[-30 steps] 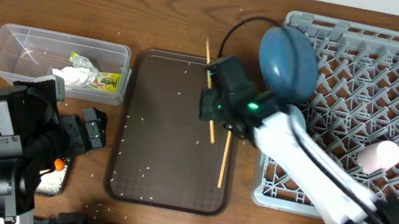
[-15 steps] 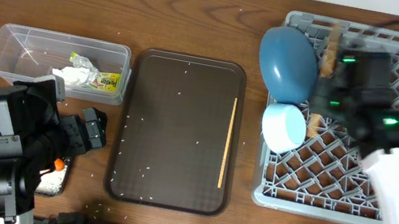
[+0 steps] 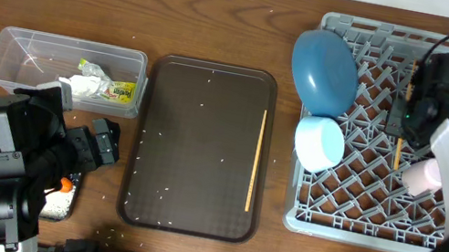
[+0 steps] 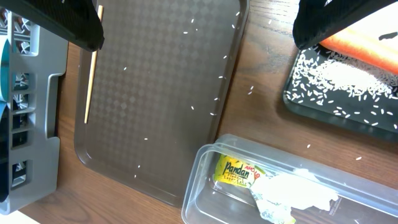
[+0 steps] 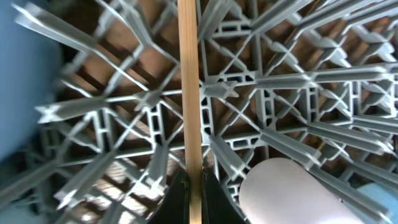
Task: Sort waste into correct bins and load items into the dishwasher rack
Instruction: 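Reach right gripper back to second chopstick and grasp it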
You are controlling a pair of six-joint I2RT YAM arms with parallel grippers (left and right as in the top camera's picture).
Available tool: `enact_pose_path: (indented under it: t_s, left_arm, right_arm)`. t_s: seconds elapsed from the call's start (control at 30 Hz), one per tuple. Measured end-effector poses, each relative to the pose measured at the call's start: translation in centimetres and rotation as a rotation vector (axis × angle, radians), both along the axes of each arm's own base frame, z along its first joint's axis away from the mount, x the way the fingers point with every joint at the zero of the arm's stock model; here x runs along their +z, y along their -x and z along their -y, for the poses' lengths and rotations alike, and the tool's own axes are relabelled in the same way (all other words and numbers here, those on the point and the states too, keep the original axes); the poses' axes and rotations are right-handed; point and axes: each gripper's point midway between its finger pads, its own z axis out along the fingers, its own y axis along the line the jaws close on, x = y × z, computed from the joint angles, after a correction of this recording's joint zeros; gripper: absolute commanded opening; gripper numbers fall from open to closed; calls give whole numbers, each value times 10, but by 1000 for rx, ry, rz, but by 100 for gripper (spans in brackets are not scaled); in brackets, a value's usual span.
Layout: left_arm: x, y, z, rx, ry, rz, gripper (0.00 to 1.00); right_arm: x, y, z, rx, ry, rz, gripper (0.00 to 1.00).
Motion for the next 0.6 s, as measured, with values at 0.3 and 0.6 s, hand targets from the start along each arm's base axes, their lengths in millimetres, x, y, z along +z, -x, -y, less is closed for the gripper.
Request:
enact_pose_path:
  t_s: [0.3, 0.6]
  left_arm:
    - [1, -2, 0, 0, -2, 9, 98]
    - [3, -4, -1, 0, -5, 19, 98]
  right_arm:
    - [7, 6, -22, 85, -11, -18, 52]
    - [112, 33, -187, 434, -230, 262, 35]
